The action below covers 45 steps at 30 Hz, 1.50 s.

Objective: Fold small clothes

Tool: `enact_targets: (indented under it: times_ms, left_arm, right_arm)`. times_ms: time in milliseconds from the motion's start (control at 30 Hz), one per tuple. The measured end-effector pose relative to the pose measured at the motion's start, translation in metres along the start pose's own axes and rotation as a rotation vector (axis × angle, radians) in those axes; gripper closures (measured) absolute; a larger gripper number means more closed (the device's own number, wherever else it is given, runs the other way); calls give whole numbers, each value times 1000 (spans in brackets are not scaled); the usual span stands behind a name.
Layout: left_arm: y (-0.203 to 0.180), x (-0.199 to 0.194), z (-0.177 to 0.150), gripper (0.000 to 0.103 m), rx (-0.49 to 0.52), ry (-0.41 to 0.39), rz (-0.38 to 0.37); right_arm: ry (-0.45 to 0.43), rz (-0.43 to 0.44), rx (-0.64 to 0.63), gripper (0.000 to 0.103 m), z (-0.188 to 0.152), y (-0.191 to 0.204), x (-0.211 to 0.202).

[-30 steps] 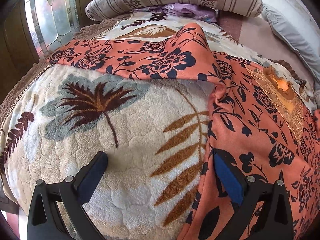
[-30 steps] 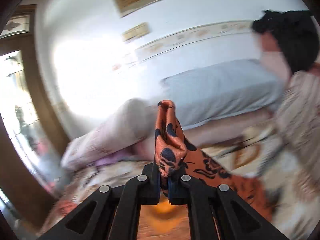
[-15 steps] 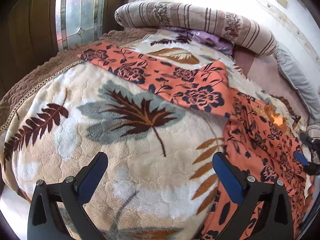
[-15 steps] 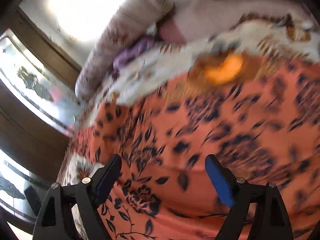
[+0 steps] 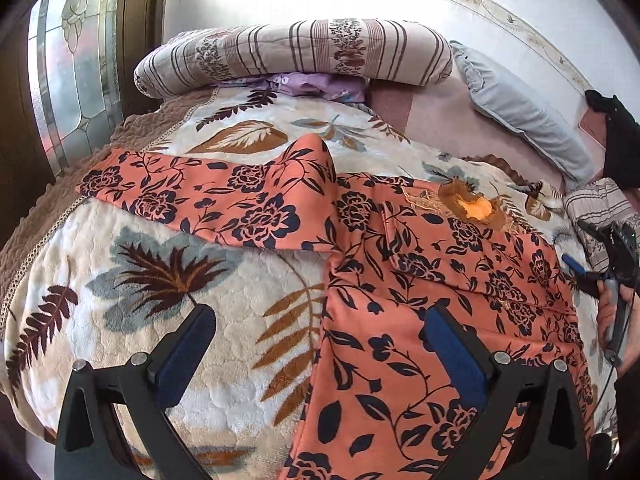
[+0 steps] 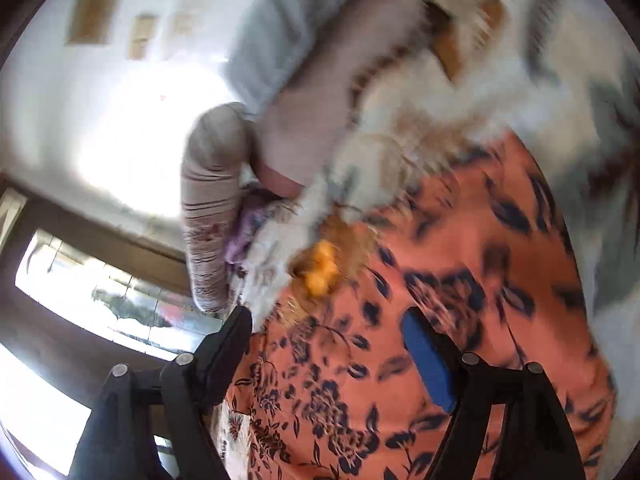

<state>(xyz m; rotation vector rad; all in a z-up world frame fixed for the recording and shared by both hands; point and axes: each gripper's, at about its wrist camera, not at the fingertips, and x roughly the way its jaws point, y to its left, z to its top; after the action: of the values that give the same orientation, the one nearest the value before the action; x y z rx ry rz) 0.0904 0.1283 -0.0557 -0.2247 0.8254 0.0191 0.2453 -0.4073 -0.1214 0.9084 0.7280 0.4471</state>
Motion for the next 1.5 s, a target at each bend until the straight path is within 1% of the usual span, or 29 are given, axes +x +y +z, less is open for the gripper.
enact_targets:
  times_ms: [33, 67, 100, 133, 167, 200, 233, 300, 367, 400, 433, 467, 500, 533, 567, 600, 633, 667, 700, 733, 833, 967, 1000, 1033, 1067, 1133, 1267, 1367, 1500]
  left_arm:
    - [1, 0, 0, 0, -18, 6, -11]
    - [2, 0, 0, 0, -42, 17, -18]
    - [3, 1, -1, 0, -73, 38, -16]
    - [4, 0, -2, 0, -97, 54, -10]
    - [5, -4, -4, 0, -121, 61, -13]
    - [7, -10, -7, 0, -140, 49, -30]
    - [7, -16, -11, 0, -155, 38, -29]
    - [7, -23, -15, 0, -166, 41, -13]
    - [8, -29, -19, 0, -182, 44, -11]
    - [7, -34, -19, 0, -191, 41, -25]
    - [7, -38, -19, 0, -194, 36, -39]
    - [6, -43, -20, 0, -193, 31, -49]
    - [5, -48, -20, 0, -192, 31, -51]
    - [5, -52, -21, 0, -187, 31, -52]
    - [6, -57, -22, 0, -181, 19, -58]
    - [8, -62, -24, 0, -180, 2, -57]
    - [12, -63, -27, 0, -191, -1, -50]
    - [16, -62, -30, 0, -207, 5, -56]
    - [22, -59, -34, 0, -236, 16, -75]
    - [26, -57, -37, 0, -264, 30, -82]
    - [37, -52, -47, 0, -321, 51, -97]
    - [40, -55, -50, 0, -305, 40, -72]
    - [41, -56, -51, 0, -306, 43, -72]
    - [42, -57, -52, 0, -310, 43, -76]
    - [42, -60, -52, 0, -315, 41, -79]
    - [42, -66, -52, 0, -314, 33, -78]
    - [42, -82, -54, 0, -309, 6, -77]
    - [42, -90, -56, 0, -297, -3, -65]
    - [44, -97, -59, 0, -307, -9, -65]
  right_arm:
    - [-49, -14, -17, 8, 8, 1, -4]
    - [-87, -54, -6, 3, 15, -6, -3]
    - [-86, -162, 25, 0, 19, -24, 4]
    - [-20, -294, 93, 2, 19, -49, 17]
    - [-35, -275, 98, 2, 18, -55, 17]
    - [-70, -255, 46, 2, 19, -41, 8]
    - [-64, -238, 20, 2, 20, -28, 2]
    - [-106, -158, -5, 2, 14, -1, -18]
    - [-107, -120, -73, 2, 5, 21, -27]
    - [-92, -133, -98, 2, -1, 23, -25]
    - [-58, -183, -115, 1, -9, 18, -14]
    - [5, -264, -99, 1, -13, 5, 4]
    - [85, -326, -31, 5, -15, -13, 17]
    - [37, -320, -53, 6, -19, -6, 10]
    - [23, -279, -69, 5, -21, 12, -2]
    - [16, -191, -81, 5, -24, 29, -12]
    - [0, -143, -106, 5, -29, 42, -24]
    - [-20, -148, -134, 5, -35, 53, -36]
    - [-38, -181, -147, 5, -42, 61, -46]
    - [-43, -193, -140, 5, -50, 63, -48]
    - [-8, -210, -55, 5, -83, 40, -59]
    - [44, -292, -31, 5, -135, 7, -53]
    - [29, -295, -76, 5, -142, 5, -50]
    - [12, -320, -147, 5, -150, 10, -45]
    - [16, -352, -189, 5, -154, 14, -41]
    - [21, -386, -230, 3, -160, 17, -33]
    - [-15, -383, -277, 3, -168, 13, -34]
    - [-19, -407, -320, 3, -173, 16, -31]
    - [-23, -409, -324, 3, -174, 16, -33]
